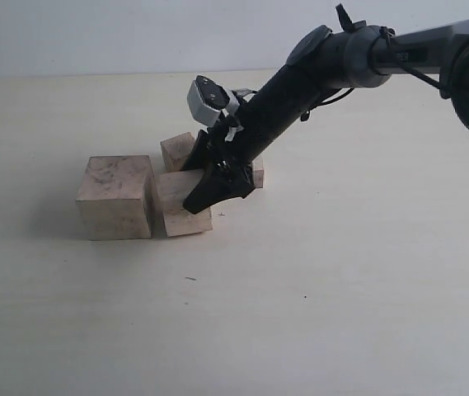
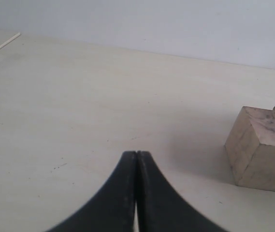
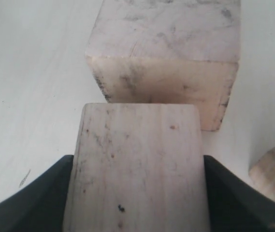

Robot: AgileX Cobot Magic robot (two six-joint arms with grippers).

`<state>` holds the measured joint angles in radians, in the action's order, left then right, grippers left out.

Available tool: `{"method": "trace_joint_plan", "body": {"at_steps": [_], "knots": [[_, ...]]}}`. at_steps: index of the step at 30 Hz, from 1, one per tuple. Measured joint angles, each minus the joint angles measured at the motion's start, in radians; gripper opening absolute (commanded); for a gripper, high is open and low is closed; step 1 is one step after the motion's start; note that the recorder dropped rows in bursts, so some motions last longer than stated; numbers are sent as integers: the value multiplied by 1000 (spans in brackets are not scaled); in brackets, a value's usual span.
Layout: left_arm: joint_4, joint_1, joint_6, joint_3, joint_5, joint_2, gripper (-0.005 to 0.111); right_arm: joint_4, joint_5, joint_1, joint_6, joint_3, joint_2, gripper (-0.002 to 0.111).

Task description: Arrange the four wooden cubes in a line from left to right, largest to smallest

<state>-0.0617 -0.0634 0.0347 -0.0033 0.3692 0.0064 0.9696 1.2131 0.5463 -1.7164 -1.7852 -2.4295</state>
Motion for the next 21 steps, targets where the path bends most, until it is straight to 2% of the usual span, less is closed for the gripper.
{"method": "trace_joint_plan", "body": {"at_steps": [4, 7, 10, 16, 21], "knots": [[0, 0, 0, 0, 0, 0, 0, 18, 0, 0, -21, 0, -7, 0], [0, 0, 0, 0, 0, 0, 0, 23, 0, 0, -25, 0, -7, 5], [0, 0, 0, 0, 0, 0, 0, 25, 0, 0, -25, 0, -7, 16], [0, 0, 0, 0, 0, 0, 0, 61, -26, 0, 6, 0, -12, 49], [0, 0, 0, 0, 0, 0, 0, 70, -33, 0, 12, 0, -12, 64]]}}
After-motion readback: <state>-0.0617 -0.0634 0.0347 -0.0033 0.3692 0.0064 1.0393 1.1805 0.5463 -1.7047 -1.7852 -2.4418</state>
